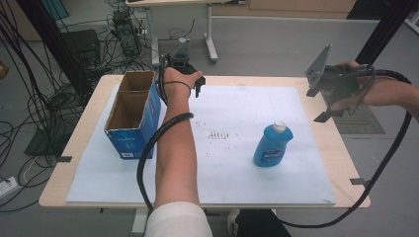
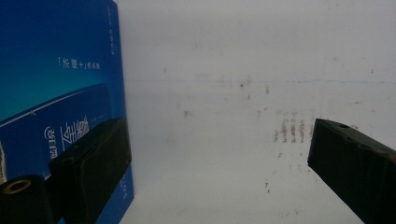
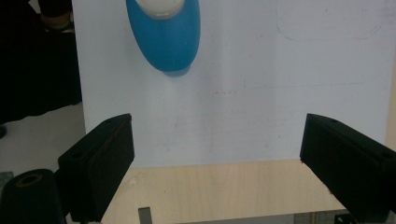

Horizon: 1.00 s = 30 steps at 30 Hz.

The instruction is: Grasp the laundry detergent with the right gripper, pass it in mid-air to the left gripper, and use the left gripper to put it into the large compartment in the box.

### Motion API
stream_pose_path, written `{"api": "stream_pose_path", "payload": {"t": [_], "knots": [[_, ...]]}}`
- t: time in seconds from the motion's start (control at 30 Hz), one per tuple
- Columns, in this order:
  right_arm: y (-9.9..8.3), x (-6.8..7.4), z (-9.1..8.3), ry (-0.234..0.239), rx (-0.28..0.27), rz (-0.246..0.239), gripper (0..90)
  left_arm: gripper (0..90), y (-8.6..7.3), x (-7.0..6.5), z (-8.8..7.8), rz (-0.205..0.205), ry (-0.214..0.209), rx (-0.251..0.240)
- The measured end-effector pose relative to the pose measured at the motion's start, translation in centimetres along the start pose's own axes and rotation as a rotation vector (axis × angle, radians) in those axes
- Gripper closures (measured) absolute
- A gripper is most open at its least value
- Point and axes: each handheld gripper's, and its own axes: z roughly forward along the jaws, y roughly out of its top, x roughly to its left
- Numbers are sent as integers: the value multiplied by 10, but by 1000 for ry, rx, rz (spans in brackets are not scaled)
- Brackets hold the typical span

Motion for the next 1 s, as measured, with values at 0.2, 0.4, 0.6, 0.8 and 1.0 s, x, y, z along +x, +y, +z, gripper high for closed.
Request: {"api": "stream_pose_path", "payload": {"t": [0.2,0.4,0.6,0.8,1.0], "knots": [[-2,1,2,-3,0,3,93,66,0,-1,0,1,4,-1],[-5,2,5,-10,15,7,82,66,-1,-2,3,8,-1,5],[-8,2,9,-5,1,20,77,65,-2,-1,3,4,1,-1],[-14,4,23,7,-13,35,70,65,-2,0,3,6,3,1],[-25,7,38,22,-30,63,67,65,-4,-2,4,6,2,4]]}}
